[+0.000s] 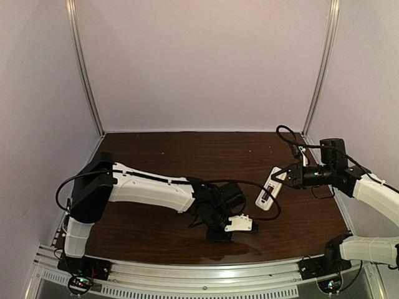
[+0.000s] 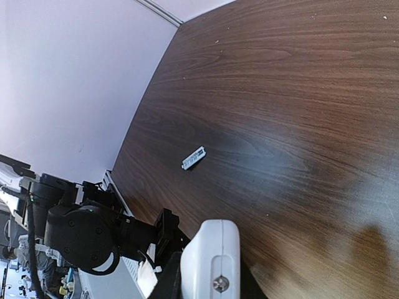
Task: Load the batteries into the remote control
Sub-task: Pick up the battery from the center of the board.
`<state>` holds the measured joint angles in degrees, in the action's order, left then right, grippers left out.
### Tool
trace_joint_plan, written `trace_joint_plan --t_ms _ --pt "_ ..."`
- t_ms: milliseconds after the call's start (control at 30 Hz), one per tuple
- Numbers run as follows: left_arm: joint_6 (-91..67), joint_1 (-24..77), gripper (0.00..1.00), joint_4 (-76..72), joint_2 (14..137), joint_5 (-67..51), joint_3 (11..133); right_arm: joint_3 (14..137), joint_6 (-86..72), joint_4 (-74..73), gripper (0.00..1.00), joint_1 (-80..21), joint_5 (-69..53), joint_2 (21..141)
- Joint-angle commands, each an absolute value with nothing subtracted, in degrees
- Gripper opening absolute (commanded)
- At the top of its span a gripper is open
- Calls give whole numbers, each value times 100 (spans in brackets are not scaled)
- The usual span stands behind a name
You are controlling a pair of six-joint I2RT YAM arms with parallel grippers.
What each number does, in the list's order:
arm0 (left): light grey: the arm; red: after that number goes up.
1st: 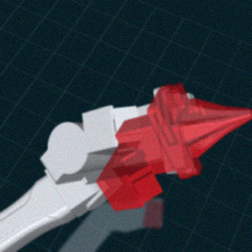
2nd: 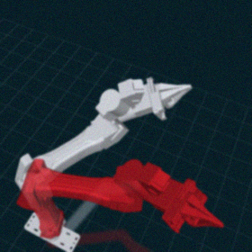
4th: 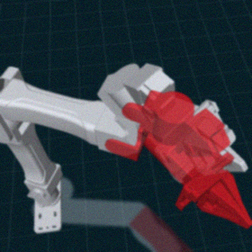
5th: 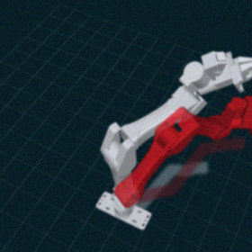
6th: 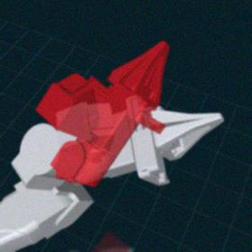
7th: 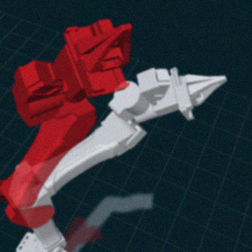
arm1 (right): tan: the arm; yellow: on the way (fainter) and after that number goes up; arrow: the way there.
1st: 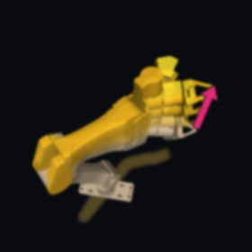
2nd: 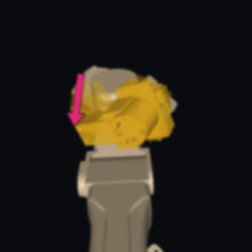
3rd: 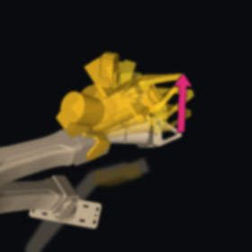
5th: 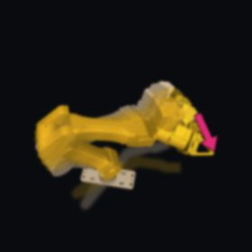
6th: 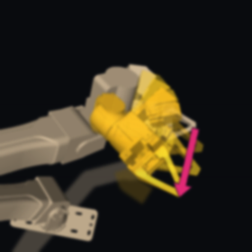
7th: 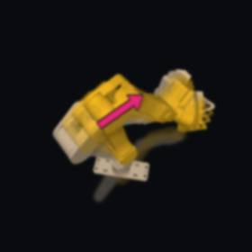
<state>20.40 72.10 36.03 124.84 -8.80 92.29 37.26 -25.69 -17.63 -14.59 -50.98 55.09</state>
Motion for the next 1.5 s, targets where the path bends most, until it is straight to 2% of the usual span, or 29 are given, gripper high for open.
trace_joint_plan --t_ms 0,200,367,467,567,733,867,1100,1233,1300,1467 --pt "1726 7205 4 4272 12556 -576 8681 3832 -2663 -1377 0 -1412 -5295 5446" --pt "1575 7206 3 4436 12510 -174 8528 3690 -2826 -981 0 -1409 -5581 5113" --pt "1551 7210 12 4451 12556 -97 8500 3608 -2943 -772 0 -1412 -5632 4941" --pt "1545 7216 13 4468 12658 -97 8603 3665 -2953 -827 0 -1407 -5571 4981" --pt "1530 7215 11 4513 12757 -97 8684 3736 -2916 -939 0 -1415 -5484 5001" --pt "1393 7203 0 4557 12743 101 8661 3823 -2771 -1203 0 -1413 -5367 5111" --pt "1068 7007 0 4075 11990 -321 8248 3688 -2903 -945 0 -1415 -5348 5204" --pt "198 6417 0 2198 9540 -848 7050 3344 -3669 270 0 -1738 -5172 5423" --pt "-767 6363 0 863 8289 -193 6372 3081 -4222 1106 0 -2188 -4863 5563" --pt "-1191 6359 0 507 7911 331 6212 2935 -4597 1596 0 -2436 -4694 5645" --pt "-1322 6363 0 -73 7778 173 6146 2873 -5075 2297 0 -3121 -4157 5990"
